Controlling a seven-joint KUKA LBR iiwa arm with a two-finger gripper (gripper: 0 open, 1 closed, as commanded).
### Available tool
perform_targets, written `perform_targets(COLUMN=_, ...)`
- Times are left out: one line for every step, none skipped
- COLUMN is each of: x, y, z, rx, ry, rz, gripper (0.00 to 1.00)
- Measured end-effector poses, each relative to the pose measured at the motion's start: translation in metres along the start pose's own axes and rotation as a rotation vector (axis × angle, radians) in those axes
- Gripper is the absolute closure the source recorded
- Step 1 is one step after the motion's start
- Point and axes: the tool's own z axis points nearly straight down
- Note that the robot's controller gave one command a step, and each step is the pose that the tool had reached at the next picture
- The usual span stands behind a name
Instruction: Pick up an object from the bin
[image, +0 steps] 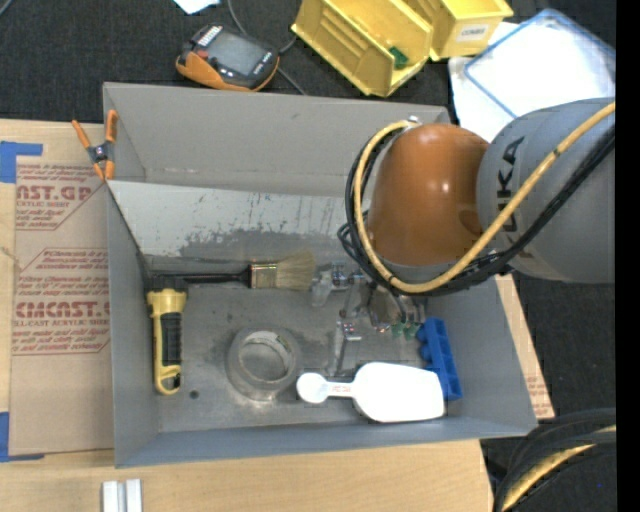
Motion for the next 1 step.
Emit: perform_targets(x=0.0000, y=0.0000, z=0.0000, rx=0.000, ry=0.000, rz=0.000, gripper=0.00)
